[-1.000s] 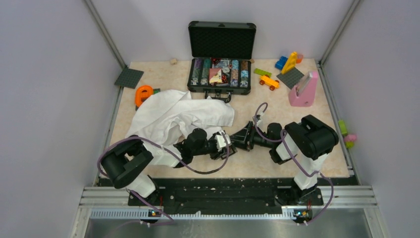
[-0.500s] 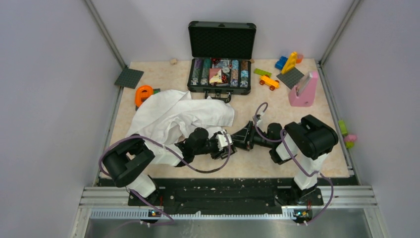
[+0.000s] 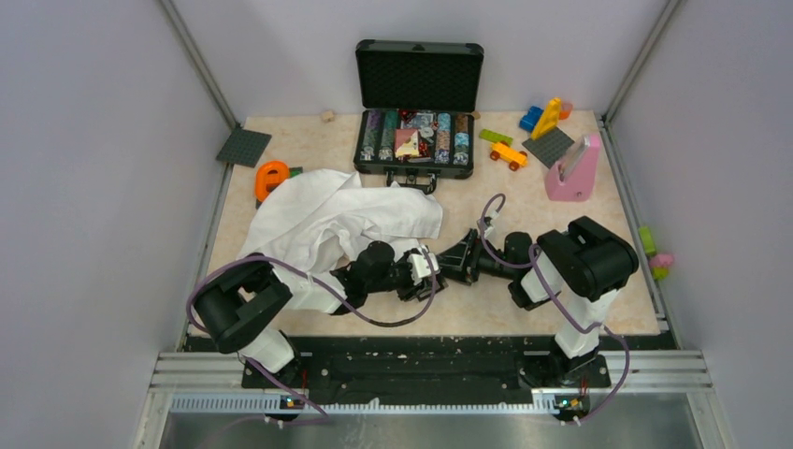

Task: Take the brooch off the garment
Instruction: Place the brooch in the brooch box, then place the brooch box at the center of the board.

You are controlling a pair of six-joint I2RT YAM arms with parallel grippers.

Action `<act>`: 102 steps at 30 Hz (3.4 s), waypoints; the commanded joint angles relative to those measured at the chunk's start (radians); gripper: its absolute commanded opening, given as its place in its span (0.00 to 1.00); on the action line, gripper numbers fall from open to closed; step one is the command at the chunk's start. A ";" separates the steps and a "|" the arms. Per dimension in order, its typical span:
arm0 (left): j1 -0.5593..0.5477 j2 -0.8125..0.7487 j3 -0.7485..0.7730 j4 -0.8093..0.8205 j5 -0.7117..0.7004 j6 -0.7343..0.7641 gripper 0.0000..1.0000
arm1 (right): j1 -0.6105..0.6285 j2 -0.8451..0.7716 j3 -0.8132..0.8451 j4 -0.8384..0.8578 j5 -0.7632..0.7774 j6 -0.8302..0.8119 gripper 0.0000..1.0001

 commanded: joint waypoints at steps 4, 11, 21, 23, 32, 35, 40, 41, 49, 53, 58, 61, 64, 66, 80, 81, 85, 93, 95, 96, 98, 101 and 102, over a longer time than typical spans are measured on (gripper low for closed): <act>-0.001 -0.044 -0.003 -0.020 -0.006 0.013 0.40 | 0.014 -0.015 0.001 0.024 0.000 -0.031 0.36; -0.001 -0.045 -0.005 -0.011 0.022 0.008 0.41 | 0.013 -0.016 0.006 0.019 -0.001 -0.031 0.36; -0.001 -0.040 -0.003 -0.018 0.038 0.007 0.52 | 0.013 -0.020 0.013 0.007 0.001 -0.033 0.36; -0.001 -0.037 -0.001 -0.018 0.032 0.007 0.52 | 0.014 -0.022 0.014 0.005 -0.001 -0.033 0.36; -0.002 0.017 0.042 -0.054 0.039 0.009 0.51 | 0.014 -0.027 0.014 0.001 0.002 -0.033 0.36; -0.001 0.016 0.043 -0.052 0.045 0.005 0.53 | 0.015 -0.027 0.014 -0.001 0.002 -0.034 0.36; -0.001 0.013 0.041 -0.050 0.044 -0.002 0.61 | 0.014 -0.027 0.015 -0.001 0.002 -0.035 0.36; -0.001 0.012 0.040 -0.049 0.045 -0.003 0.64 | 0.014 -0.027 0.014 -0.002 0.002 -0.036 0.36; -0.001 -0.038 0.020 -0.047 0.063 -0.002 0.99 | 0.014 -0.016 0.014 -0.005 0.008 -0.043 0.36; -0.001 -0.121 -0.025 -0.004 0.059 -0.007 0.99 | 0.014 0.007 0.018 0.004 0.011 -0.044 0.36; -0.001 -0.269 -0.123 0.100 0.040 -0.001 0.99 | 0.011 0.003 0.038 -0.040 0.015 -0.062 0.36; -0.001 -0.334 -0.154 0.117 -0.018 -0.004 0.99 | 0.007 -0.021 0.061 -0.108 0.023 -0.094 0.36; -0.001 -0.377 -0.172 0.121 -0.129 -0.013 0.99 | -0.006 -0.043 0.083 -0.189 0.032 -0.137 0.36; -0.001 -0.400 -0.180 0.118 -0.210 -0.030 0.99 | -0.021 -0.060 0.097 -0.248 0.038 -0.175 0.36; -0.001 -0.453 -0.192 0.091 -0.407 -0.059 0.99 | -0.176 -0.274 0.290 -0.976 0.249 -0.634 0.37; -0.002 -0.455 -0.191 0.086 -0.428 -0.064 0.99 | -0.179 -0.283 0.308 -1.018 0.289 -0.662 0.37; -0.001 -0.467 -0.187 0.062 -0.476 -0.077 0.99 | -0.180 -0.308 0.368 -1.133 0.443 -0.728 0.38; -0.002 -0.477 -0.187 0.048 -0.542 -0.083 0.99 | -0.184 -0.321 0.460 -1.272 0.713 -0.833 0.41; -0.001 -0.481 -0.186 0.045 -0.575 -0.112 0.99 | -0.191 -0.325 0.480 -1.303 0.790 -0.857 0.41; -0.001 -0.482 -0.185 0.045 -0.588 -0.117 0.99 | -0.196 -0.327 0.487 -1.306 0.822 -0.869 0.41; -0.001 -0.484 -0.186 0.042 -0.597 -0.120 0.99 | -0.209 -0.328 0.499 -1.332 0.867 -0.887 0.41; -0.001 -0.484 -0.187 0.041 -0.598 -0.116 0.99 | -0.224 -0.320 0.523 -1.342 0.902 -0.906 0.41; -0.001 -0.484 -0.187 0.041 -0.598 -0.115 0.99 | -0.227 -0.315 0.532 -1.347 0.917 -0.912 0.41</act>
